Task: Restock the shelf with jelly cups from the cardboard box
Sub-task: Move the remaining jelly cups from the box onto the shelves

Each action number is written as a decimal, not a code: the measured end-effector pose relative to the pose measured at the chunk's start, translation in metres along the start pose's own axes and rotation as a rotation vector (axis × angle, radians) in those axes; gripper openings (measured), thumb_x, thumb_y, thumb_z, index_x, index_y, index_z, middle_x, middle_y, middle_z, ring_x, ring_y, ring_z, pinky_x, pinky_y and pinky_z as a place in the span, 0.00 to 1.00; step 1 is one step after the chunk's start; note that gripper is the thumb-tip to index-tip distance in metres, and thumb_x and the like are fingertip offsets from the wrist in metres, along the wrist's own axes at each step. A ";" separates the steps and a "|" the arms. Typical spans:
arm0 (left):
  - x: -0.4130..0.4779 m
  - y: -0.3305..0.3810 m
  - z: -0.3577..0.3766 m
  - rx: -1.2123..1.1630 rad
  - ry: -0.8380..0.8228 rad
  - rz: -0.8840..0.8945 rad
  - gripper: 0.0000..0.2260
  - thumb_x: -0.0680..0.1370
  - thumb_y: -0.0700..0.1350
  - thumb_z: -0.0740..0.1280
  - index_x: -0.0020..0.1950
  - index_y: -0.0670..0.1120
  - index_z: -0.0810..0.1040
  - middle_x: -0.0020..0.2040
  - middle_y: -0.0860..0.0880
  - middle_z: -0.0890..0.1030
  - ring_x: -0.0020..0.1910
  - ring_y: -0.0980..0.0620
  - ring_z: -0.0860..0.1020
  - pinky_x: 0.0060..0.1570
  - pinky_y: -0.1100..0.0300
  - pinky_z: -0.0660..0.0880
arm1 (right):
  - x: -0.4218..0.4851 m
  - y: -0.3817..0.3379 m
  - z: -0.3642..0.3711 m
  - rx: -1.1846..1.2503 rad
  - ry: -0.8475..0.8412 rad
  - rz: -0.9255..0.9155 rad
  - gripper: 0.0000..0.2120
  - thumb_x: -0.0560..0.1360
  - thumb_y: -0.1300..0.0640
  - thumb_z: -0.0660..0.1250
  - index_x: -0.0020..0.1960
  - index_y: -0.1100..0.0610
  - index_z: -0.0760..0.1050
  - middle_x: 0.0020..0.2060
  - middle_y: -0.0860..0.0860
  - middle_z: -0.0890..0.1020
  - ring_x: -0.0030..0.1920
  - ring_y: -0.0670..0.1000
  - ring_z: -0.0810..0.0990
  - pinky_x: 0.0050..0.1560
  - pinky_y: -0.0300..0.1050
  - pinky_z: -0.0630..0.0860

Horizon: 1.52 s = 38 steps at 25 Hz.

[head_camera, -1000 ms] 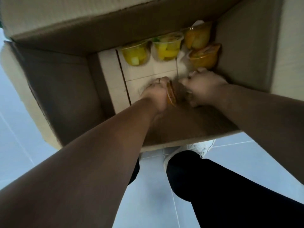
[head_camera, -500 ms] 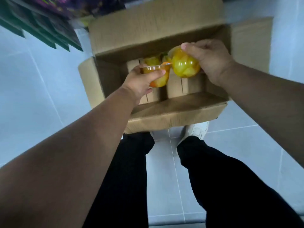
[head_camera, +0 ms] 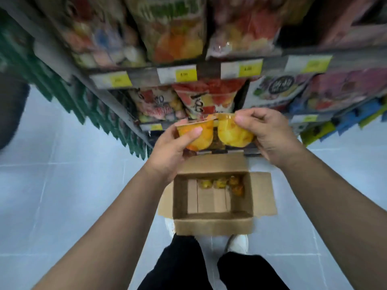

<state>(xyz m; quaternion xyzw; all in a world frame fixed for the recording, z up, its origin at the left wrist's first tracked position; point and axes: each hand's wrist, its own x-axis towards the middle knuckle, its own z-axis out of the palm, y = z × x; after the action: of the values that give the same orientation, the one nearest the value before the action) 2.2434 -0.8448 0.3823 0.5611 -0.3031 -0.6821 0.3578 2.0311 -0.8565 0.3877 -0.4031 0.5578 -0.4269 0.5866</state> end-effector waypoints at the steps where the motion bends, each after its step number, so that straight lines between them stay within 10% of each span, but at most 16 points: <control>1: -0.014 0.025 0.005 0.001 -0.003 0.056 0.24 0.69 0.48 0.76 0.63 0.49 0.75 0.54 0.50 0.84 0.51 0.51 0.82 0.51 0.53 0.79 | -0.003 -0.031 0.004 0.005 0.003 -0.051 0.15 0.55 0.41 0.78 0.36 0.48 0.84 0.36 0.47 0.84 0.41 0.50 0.81 0.47 0.52 0.78; 9: -0.112 0.167 0.035 0.001 -0.016 0.366 0.16 0.66 0.53 0.75 0.54 0.58 0.82 0.40 0.51 0.84 0.36 0.46 0.77 0.35 0.55 0.70 | -0.057 -0.205 0.026 -0.029 0.047 -0.341 0.17 0.55 0.43 0.78 0.39 0.51 0.83 0.38 0.51 0.83 0.39 0.48 0.80 0.38 0.45 0.77; 13: -0.156 0.231 0.027 0.051 0.043 0.507 0.36 0.62 0.54 0.80 0.68 0.50 0.73 0.56 0.50 0.83 0.53 0.49 0.82 0.52 0.51 0.78 | -0.085 -0.275 0.045 -0.046 0.010 -0.475 0.13 0.64 0.51 0.78 0.44 0.55 0.80 0.37 0.51 0.81 0.33 0.42 0.79 0.29 0.36 0.74; 21: -0.206 0.318 0.005 0.144 0.049 0.737 0.43 0.57 0.58 0.78 0.69 0.47 0.72 0.57 0.48 0.84 0.55 0.48 0.83 0.60 0.47 0.76 | -0.110 -0.359 0.093 -0.077 0.037 -0.634 0.13 0.64 0.51 0.80 0.44 0.53 0.81 0.42 0.51 0.84 0.42 0.50 0.82 0.41 0.49 0.82; 26: -0.223 0.378 -0.007 0.169 0.013 0.829 0.32 0.63 0.53 0.78 0.64 0.45 0.77 0.56 0.44 0.84 0.53 0.45 0.83 0.52 0.50 0.79 | -0.113 -0.420 0.123 -0.067 0.058 -0.726 0.12 0.66 0.54 0.79 0.44 0.57 0.80 0.39 0.50 0.82 0.39 0.47 0.80 0.38 0.39 0.78; 31: -0.229 0.434 -0.026 0.219 0.162 0.939 0.52 0.55 0.60 0.79 0.75 0.46 0.65 0.62 0.48 0.80 0.58 0.49 0.80 0.63 0.46 0.75 | -0.102 -0.465 0.156 -0.145 0.151 -0.798 0.15 0.65 0.50 0.79 0.45 0.58 0.81 0.39 0.51 0.83 0.39 0.46 0.80 0.40 0.42 0.79; 38: -0.206 0.476 -0.051 0.232 0.263 0.989 0.38 0.68 0.45 0.79 0.74 0.45 0.65 0.56 0.52 0.78 0.53 0.54 0.79 0.54 0.60 0.74 | -0.065 -0.487 0.201 -0.243 0.344 -0.861 0.15 0.64 0.44 0.79 0.40 0.52 0.79 0.44 0.51 0.82 0.45 0.48 0.80 0.45 0.43 0.78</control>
<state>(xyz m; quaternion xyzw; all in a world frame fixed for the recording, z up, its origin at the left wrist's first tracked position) 2.3878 -0.9413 0.8737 0.4677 -0.5579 -0.3172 0.6077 2.2058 -0.9470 0.8808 -0.5866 0.4752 -0.6232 0.2042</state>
